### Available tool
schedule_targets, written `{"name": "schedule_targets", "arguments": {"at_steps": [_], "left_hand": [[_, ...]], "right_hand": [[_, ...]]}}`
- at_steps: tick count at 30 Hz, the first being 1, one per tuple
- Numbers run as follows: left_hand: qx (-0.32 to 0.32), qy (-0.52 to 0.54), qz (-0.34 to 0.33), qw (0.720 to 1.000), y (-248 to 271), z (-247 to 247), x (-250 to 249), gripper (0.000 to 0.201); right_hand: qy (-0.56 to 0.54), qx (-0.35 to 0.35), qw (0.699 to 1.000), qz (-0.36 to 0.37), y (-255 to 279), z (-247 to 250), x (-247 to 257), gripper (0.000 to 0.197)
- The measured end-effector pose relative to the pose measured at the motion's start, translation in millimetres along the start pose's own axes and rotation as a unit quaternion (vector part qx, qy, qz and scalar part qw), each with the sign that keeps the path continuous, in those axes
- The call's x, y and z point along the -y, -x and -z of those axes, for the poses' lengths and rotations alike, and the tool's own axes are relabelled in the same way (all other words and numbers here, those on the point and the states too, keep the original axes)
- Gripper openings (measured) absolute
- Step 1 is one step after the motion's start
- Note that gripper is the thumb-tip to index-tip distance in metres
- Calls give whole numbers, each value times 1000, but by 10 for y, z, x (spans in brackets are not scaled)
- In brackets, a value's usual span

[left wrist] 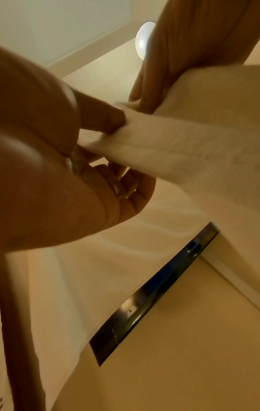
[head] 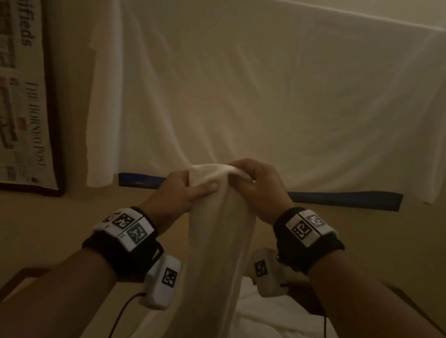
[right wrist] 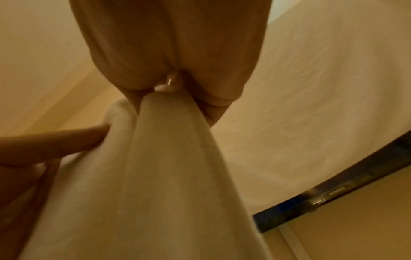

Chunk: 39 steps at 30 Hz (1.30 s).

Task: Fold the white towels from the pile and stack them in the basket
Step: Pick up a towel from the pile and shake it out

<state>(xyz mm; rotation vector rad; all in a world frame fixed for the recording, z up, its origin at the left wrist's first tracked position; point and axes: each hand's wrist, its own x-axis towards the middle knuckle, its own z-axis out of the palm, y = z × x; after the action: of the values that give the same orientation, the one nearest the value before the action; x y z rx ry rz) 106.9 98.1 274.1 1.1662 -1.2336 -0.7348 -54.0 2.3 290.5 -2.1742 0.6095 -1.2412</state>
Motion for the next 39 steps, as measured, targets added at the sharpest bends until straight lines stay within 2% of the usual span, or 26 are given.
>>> {"name": "schedule_targets", "arguments": {"at_steps": [4,6,9,11,14,17,19,21,23,25,28,32,34,37,39], "left_hand": [[-21,-45,-24,998,-107,-190,-7,29],[-38,-84,-63,994,-133,-260,-15,26],[-96,-143,-153,973,-145,-312,-110,23],[-107,-177,-194,959,-118,-345,-262,23],[-90,-223,-219,946,-30,-302,-432,27],[-136,-232,-198,943,76,-78,-516,23],[-184,-228,-189,937,172,176,-535,14],[-223,-235,-180,929,299,434,-537,15],[-235,-225,-156,932,410,645,-488,16],[-225,-188,-126,948,506,758,-460,25],[-174,-161,-91,967,580,822,-464,39],[-106,-121,-63,985,644,817,-470,29],[-81,-125,-57,987,681,820,-423,35],[-66,-128,-56,988,715,883,-346,45],[-76,-110,-68,989,728,934,-326,37]], "right_hand": [[15,-41,999,12,-8,178,-144,10],[29,-61,997,24,-4,283,-223,13],[109,-43,992,41,70,353,-345,11],[143,-8,989,32,185,286,-493,23],[121,58,989,-68,449,24,-802,33],[130,99,978,-132,700,-199,-1181,29],[117,102,973,-169,808,-263,-1411,27],[87,53,973,-208,792,-278,-1538,23],[31,-12,978,-206,640,-283,-1422,19],[-1,-36,989,-145,396,-321,-1080,21],[-23,-17,999,-24,69,-456,-413,24],[16,-2,994,105,-112,-656,355,14],[7,-10,991,134,-130,-746,649,5],[21,-24,992,123,-139,-902,872,21],[44,-31,993,108,-101,-977,945,25]]}}
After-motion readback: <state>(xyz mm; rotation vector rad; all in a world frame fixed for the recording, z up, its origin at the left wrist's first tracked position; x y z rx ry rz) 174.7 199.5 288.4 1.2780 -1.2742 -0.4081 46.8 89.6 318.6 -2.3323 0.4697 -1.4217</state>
